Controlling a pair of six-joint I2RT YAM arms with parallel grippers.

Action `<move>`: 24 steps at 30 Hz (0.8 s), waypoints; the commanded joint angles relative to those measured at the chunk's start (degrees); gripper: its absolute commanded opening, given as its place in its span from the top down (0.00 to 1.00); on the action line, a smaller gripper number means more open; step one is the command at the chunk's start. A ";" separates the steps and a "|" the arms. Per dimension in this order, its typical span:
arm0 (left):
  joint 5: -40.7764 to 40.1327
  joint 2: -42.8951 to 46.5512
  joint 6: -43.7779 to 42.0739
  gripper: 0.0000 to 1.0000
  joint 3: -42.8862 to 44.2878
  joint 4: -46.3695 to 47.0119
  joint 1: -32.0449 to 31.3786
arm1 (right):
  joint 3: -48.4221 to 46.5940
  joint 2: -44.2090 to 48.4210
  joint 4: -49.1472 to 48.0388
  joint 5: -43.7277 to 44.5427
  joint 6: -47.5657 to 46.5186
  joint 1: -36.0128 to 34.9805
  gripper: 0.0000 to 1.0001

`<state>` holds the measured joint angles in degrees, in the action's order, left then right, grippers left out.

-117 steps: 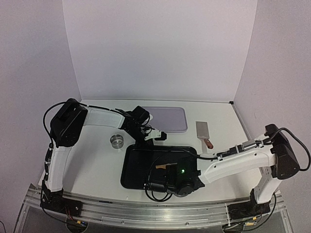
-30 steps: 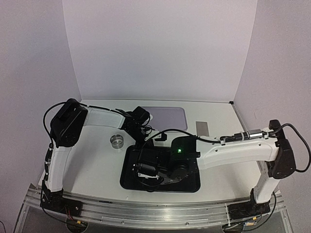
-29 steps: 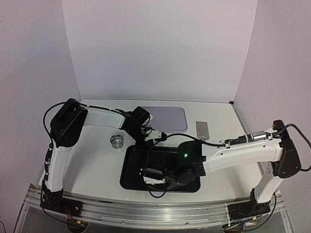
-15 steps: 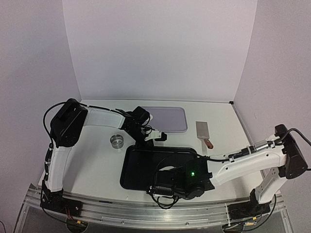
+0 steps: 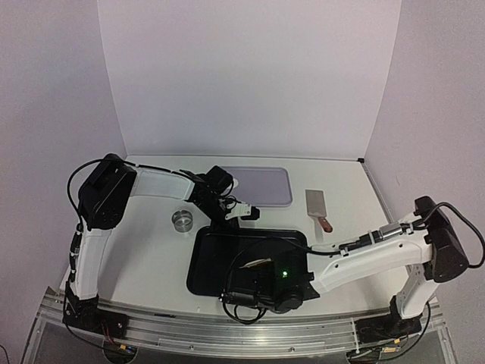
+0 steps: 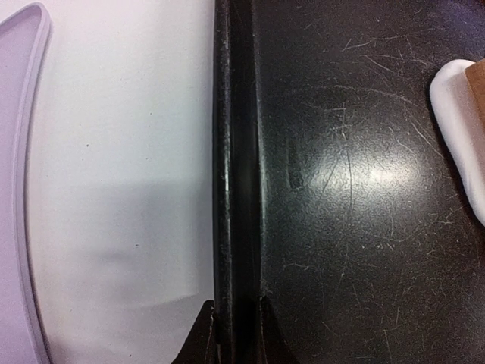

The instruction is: Roll out the dumpling wrappers from the dough

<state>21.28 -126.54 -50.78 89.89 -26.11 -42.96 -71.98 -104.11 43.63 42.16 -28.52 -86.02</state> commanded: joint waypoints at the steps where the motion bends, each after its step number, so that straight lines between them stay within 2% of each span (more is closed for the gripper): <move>1: -8.05 -0.63 -4.22 1.00 0.44 2.80 0.60 | 5.75 0.21 9.45 -13.31 7.06 -3.90 1.00; 5: -7.92 -0.72 -4.16 1.00 0.22 2.98 0.59 | 6.25 0.38 10.80 -13.58 9.27 -5.41 1.00; 8: -8.08 -0.70 -4.29 1.00 0.11 2.90 0.64 | 4.91 -1.67 10.60 -11.56 5.48 -5.13 1.00; 17: -7.53 -1.58 -3.51 1.00 1.64 2.80 0.62 | -4.12 -4.49 7.99 -8.96 2.07 1.08 1.00; 24: -7.63 -1.43 -3.55 1.00 2.00 2.40 0.67 | 0.85 -1.39 11.89 -10.45 9.65 -3.00 1.00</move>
<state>21.26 -126.62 -50.74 90.35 -26.70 -42.96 -75.63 -106.16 47.45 41.73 -23.93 -85.95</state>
